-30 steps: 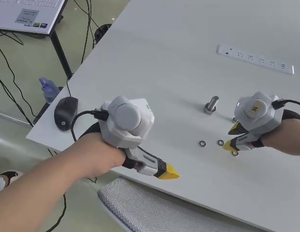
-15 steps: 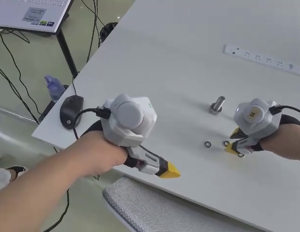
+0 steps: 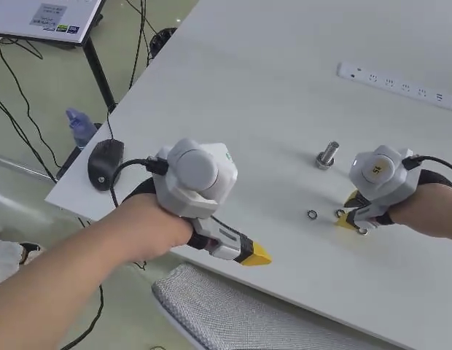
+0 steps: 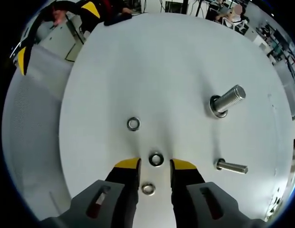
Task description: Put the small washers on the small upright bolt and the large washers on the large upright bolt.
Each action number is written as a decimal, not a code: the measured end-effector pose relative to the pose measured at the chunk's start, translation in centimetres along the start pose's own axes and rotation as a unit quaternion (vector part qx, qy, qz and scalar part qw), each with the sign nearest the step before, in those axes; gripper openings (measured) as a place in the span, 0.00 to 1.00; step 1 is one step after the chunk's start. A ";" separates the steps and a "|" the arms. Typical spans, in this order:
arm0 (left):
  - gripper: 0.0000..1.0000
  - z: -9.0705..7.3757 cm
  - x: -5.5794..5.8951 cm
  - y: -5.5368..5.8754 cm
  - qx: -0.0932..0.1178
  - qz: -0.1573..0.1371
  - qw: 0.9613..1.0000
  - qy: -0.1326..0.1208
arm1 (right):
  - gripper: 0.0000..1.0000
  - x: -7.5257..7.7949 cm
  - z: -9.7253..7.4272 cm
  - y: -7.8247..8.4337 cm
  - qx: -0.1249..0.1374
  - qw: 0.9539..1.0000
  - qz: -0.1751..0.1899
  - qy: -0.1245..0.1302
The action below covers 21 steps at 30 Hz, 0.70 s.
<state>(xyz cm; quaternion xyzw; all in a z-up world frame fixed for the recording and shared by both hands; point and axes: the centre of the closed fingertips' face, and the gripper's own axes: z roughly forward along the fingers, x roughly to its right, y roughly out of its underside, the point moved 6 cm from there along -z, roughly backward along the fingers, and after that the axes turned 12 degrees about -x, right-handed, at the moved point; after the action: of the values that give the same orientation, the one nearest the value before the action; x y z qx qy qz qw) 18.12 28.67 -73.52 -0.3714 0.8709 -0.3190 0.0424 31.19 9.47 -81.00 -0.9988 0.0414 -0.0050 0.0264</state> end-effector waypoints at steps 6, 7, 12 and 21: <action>0.88 -0.2 -0.3 -0.2 0.004 0.000 1.000 -0.006 | 0.21 0.1 0.1 -0.1 -0.014 1.000 -0.012 0.002; 0.88 -0.2 -0.3 -0.1 0.003 0.000 1.000 -0.006 | 0.20 0.1 0.1 -0.2 -0.017 1.000 -0.014 0.003; 0.87 -0.1 -0.2 0.0 0.005 -0.003 1.000 -0.005 | 0.17 0.1 0.4 -0.1 -0.026 0.999 -0.030 0.007; 0.87 0.1 0.0 0.0 0.000 0.002 1.000 -0.001 | 0.15 -0.1 0.2 -0.9 -0.062 0.997 -0.036 0.007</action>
<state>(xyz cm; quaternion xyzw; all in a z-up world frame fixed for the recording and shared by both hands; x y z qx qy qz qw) 18.13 28.62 -73.61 -0.3701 0.8716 -0.3184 0.0443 31.13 10.35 -81.16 -0.9993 0.0059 -0.0099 -0.0364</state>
